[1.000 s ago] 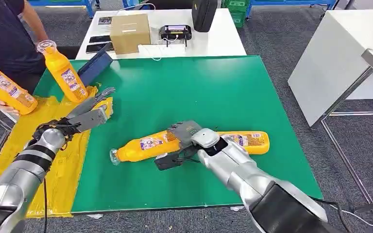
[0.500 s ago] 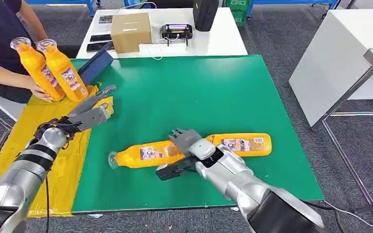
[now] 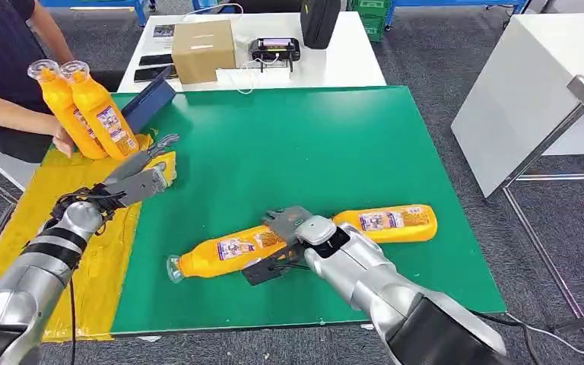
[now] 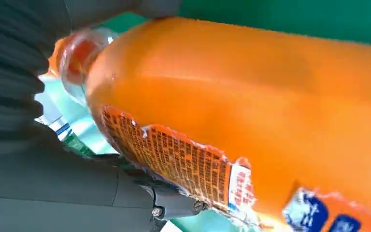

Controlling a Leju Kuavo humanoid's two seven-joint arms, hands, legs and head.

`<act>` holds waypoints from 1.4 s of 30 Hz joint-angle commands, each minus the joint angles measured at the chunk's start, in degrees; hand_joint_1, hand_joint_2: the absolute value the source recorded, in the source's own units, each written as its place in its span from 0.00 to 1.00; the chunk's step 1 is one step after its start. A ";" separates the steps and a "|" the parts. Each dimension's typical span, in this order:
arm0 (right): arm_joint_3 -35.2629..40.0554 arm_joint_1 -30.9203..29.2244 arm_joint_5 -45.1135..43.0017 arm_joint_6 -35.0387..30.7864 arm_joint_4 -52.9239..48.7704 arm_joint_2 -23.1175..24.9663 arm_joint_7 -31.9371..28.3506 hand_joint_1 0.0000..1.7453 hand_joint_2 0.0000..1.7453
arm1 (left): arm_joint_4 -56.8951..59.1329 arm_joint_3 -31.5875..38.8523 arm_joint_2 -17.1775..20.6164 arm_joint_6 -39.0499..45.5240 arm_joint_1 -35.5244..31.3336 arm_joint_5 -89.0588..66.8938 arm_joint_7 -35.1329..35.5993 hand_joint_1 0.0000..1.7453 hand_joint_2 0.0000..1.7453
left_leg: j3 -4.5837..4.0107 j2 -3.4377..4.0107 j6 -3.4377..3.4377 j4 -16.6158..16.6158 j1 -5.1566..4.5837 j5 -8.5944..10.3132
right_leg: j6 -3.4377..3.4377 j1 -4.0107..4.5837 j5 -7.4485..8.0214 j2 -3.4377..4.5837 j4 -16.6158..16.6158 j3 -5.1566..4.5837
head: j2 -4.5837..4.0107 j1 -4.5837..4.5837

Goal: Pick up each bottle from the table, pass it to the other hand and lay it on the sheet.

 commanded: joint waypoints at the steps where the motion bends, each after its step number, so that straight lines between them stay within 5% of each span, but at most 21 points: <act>1: 1.29 2.61 -0.47 2.31 3.67 -0.16 -1.06 1.00 1.00 | 3.70 -0.70 -1.24 -0.18 -2.94 -0.38 -0.11 0.00 0.00 | -0.07 -0.32 -0.07 -0.05 0.12 0.07 | -0.10 0.10 0.01 0.03 -0.09 0.03 | 0.00 -0.02; 13: 0.62 2.33 -1.12 2.43 3.39 -0.11 -0.60 1.00 1.00 | 3.66 -0.82 -1.43 -0.16 -3.27 -0.43 0.10 0.00 0.00 | -0.03 -0.24 -0.04 -0.02 0.16 0.03 | -0.06 0.14 0.00 0.06 -0.09 0.04 | 0.00 0.00; 20: -2.88 3.06 -2.78 -4.56 2.02 -0.37 4.10 1.00 1.00 | 2.94 0.61 -1.08 -0.35 -1.60 0.89 0.20 0.00 0.00 | -0.02 -0.17 -0.05 -0.03 0.13 0.04 | -0.07 0.11 0.01 0.14 -0.08 0.03 | 0.00 0.00; 24: -12.71 5.17 -8.99 -17.70 -3.85 -1.72 6.83 1.00 1.00 | -2.93 9.23 -1.94 -4.12 3.97 10.44 2.78 0.00 0.00 | -0.02 -0.12 -0.05 -0.12 0.13 0.09 | -0.14 0.11 0.12 0.21 -0.15 0.00 | 0.00 0.00; 27: -23.75 9.22 -17.52 -20.75 -13.16 -1.79 9.44 1.00 1.00 | -13.00 24.02 -7.06 2.07 8.46 22.01 10.03 0.00 0.00 | -0.05 -0.06 -0.04 -0.13 0.10 0.08 | -0.20 0.09 0.17 0.28 -0.15 -0.06 | 0.00 0.00; 37: -24.03 10.25 -17.58 -19.24 -15.92 -1.98 10.15 1.00 1.00 | -16.36 24.43 -6.93 1.38 8.89 22.50 12.49 0.00 0.00 | -0.81 -0.25 -0.09 0.05 0.10 0.12 | -0.07 0.10 0.09 0.09 0.03 -0.67 | 0.00 0.00; 38: -25.68 10.02 -19.22 -19.79 -15.49 -1.34 9.91 1.00 1.00 | -16.24 29.98 -9.48 11.06 7.65 24.39 12.11 0.00 0.00 | -0.90 -0.21 -0.09 0.07 0.09 0.14 | -0.07 0.10 0.12 0.12 0.04 -0.76 | 0.00 0.00; 42: -25.71 9.03 -20.09 -18.50 -16.70 -0.07 11.12 1.00 1.00 | -19.14 41.15 -9.96 27.91 3.61 30.63 7.44 0.00 0.00 | -1.30 -0.12 -0.10 0.18 0.14 0.16 | -0.08 0.16 0.19 0.18 0.14 -1.17 | 0.00 0.02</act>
